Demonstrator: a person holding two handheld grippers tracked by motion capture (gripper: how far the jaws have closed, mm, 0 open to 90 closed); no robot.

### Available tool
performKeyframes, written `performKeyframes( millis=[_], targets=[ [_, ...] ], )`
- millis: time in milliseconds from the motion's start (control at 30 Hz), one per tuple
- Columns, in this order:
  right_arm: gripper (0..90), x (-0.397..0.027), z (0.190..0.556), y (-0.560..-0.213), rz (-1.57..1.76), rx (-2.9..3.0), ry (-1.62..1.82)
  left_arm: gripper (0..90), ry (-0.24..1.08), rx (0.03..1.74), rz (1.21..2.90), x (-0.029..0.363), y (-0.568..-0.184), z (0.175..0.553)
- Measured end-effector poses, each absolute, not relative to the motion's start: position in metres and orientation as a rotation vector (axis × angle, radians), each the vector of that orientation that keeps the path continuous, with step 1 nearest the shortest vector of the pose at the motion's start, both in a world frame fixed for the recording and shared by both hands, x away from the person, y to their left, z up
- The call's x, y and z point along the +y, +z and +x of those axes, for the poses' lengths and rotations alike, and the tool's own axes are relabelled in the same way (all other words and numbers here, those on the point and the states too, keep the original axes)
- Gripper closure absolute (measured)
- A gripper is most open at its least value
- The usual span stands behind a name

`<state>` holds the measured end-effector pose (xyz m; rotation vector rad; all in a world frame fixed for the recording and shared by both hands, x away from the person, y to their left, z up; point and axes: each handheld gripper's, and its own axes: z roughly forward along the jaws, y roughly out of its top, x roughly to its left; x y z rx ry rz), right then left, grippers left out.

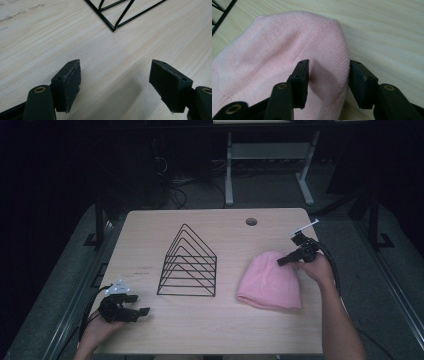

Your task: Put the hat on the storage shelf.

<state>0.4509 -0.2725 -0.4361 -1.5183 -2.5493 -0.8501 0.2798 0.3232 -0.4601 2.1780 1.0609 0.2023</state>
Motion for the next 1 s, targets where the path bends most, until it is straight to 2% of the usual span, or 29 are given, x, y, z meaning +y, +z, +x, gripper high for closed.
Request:
performKeyframes(
  millis=[433,700,1000],
  targets=[
    [62.2,-0.274,0.456,-0.449,-1.498,-2.454,-0.861,25.5,0.211,1.065,2.173,0.322,-0.459,0.280],
    [77.8,-0.274,0.454,-0.450,-1.481,-2.410,-0.900,25.5,0.217,1.042,2.172,0.322,-0.455,0.279],
    [79.7,-0.273,0.447,-0.437,-1.443,-2.417,-0.983,25.5,0.221,1.032,2.155,0.322,-0.451,0.278]
  ],
)
